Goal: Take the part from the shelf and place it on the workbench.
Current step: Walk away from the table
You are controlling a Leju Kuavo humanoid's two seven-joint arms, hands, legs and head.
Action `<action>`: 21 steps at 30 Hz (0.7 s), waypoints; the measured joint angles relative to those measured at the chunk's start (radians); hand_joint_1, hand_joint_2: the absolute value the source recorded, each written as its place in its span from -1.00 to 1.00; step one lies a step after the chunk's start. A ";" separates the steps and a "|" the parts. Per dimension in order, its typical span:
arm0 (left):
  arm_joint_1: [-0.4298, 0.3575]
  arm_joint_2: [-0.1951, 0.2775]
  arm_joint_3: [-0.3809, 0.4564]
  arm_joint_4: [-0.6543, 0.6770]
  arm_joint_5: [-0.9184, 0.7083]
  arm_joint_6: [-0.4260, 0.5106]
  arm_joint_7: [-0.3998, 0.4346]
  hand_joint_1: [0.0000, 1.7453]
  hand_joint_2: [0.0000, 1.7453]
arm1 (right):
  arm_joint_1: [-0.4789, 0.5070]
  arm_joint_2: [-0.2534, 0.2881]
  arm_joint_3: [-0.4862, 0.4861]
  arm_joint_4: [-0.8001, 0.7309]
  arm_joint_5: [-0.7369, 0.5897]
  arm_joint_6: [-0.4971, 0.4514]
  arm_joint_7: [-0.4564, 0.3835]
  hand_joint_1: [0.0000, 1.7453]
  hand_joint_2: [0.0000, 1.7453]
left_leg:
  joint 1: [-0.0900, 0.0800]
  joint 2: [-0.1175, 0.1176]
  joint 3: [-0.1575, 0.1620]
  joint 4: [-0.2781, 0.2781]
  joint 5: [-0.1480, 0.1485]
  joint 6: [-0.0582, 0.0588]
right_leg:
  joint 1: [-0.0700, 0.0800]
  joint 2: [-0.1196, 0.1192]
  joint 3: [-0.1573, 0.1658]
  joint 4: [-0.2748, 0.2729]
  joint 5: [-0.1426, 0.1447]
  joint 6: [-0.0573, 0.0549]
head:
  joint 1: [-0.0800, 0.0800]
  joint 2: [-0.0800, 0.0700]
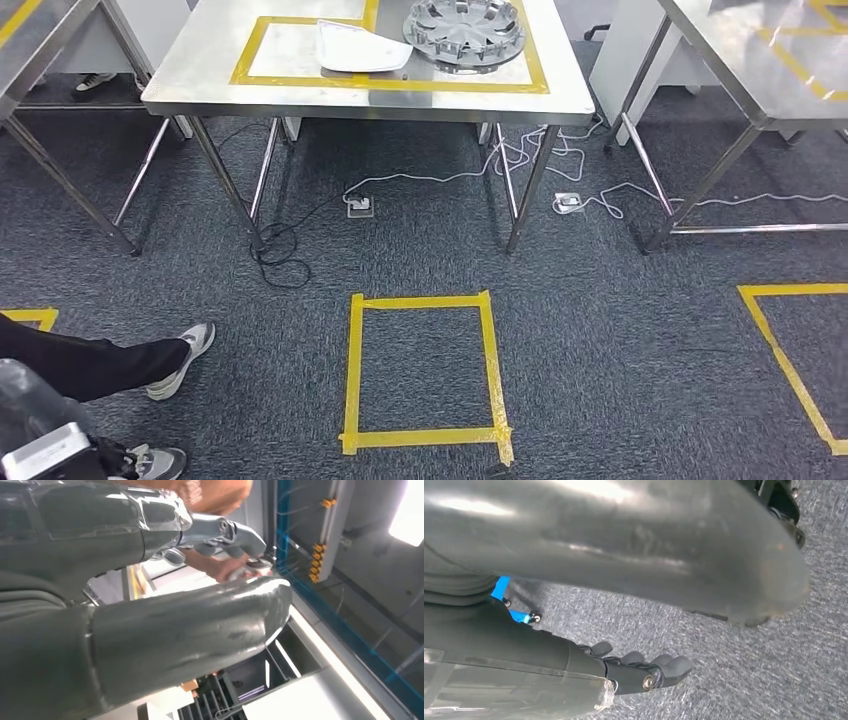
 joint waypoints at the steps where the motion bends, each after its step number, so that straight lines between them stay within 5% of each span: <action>1: 0.001 -0.001 0.001 0.000 0.000 0.000 -0.001 -1.00 -1.00 | -0.001 0.000 0.000 0.000 0.001 0.000 0.000 -1.00 -1.00 | 0.000 0.000 -0.006 0.000 0.001 0.009 | 0.001 -0.001 -0.003 0.006 -0.001 0.002 | 0.003 0.000; 4: 0.002 -0.002 0.006 0.000 0.000 0.000 -0.003 -1.00 -1.00 | -0.002 0.000 0.000 0.000 0.004 0.000 0.001 -1.00 -1.00 | 0.003 -0.006 -0.014 -0.002 0.004 0.029 | -0.004 0.000 -0.019 0.041 -0.029 0.016 | 0.011 0.000; 8: 0.006 -0.003 0.014 0.000 0.000 0.000 -0.005 -1.00 -1.00 | -0.001 0.001 0.000 0.000 0.007 0.000 0.001 -1.00 -1.00 | 0.002 -0.019 -0.027 -0.002 0.014 0.042 | -0.014 0.004 -0.114 0.271 -0.148 0.034 | 0.025 0.000; 9: 0.008 -0.003 0.016 0.000 0.000 0.000 -0.006 -1.00 -1.00 | -0.001 0.001 0.000 0.000 0.008 0.000 0.002 -1.00 -0.50 | 0.000 -0.025 -0.028 -0.002 0.016 0.043 | -0.014 0.005 -0.125 0.301 -0.152 0.032 | 0.027 0.000; 10: 0.009 -0.003 0.018 0.000 0.000 0.000 -0.006 -1.00 -1.00 | -0.001 0.001 0.000 0.000 0.008 0.000 0.002 -1.00 0.00 | -0.003 -0.032 -0.029 -0.002 0.017 0.043 | -0.014 0.008 -0.122 0.296 -0.137 0.027 | 0.029 0.000; 12: 0.009 -0.004 0.020 0.000 0.000 0.000 -0.006 -1.00 -1.00 | 0.000 0.001 0.000 0.000 0.009 0.000 0.002 -1.00 1.00 | -0.010 -0.050 -0.028 -0.002 0.020 0.042 | -0.009 0.029 -0.071 0.180 -0.059 0.008 | 0.035 0.000; 15: 0.009 -0.006 0.023 0.000 0.001 0.000 -0.008 -1.00 -1.00 | 0.004 -0.005 0.000 0.000 0.010 0.001 0.004 -1.00 1.00 | -0.005 -0.082 -0.036 -0.004 0.031 0.033 | -0.002 0.092 -0.009 0.031 0.004 -0.022 | 0.030 0.000; 17: 0.008 -0.006 0.027 0.000 0.001 0.000 -0.006 -1.00 -1.00 | 0.007 -0.007 0.000 0.000 0.010 0.003 0.008 -1.00 1.00 | 0.004 -0.113 -0.046 -0.009 0.043 0.018 | 0.002 0.086 -0.004 0.013 0.011 -0.028 | 0.035 0.000; 19: 0.009 -0.006 0.031 0.001 0.001 0.000 0.003 -1.00 -1.00 | 0.004 -0.005 0.000 0.000 0.010 0.004 0.011 -1.00 1.00 | 0.000 -0.089 -0.058 -0.004 0.038 0.009 | -0.003 0.058 0.011 -0.025 0.020 -0.030 | 0.045 0.000; 21: 0.008 -0.004 0.035 0.003 0.000 0.000 0.013 -1.00 -1.00 | -0.001 -0.004 0.000 0.000 0.010 0.005 0.011 -1.00 1.00 | -0.002 -0.026 -0.096 0.064 -0.009 0.001 | -0.009 0.028 0.023 -0.056 0.028 -0.027 | 0.035 0.000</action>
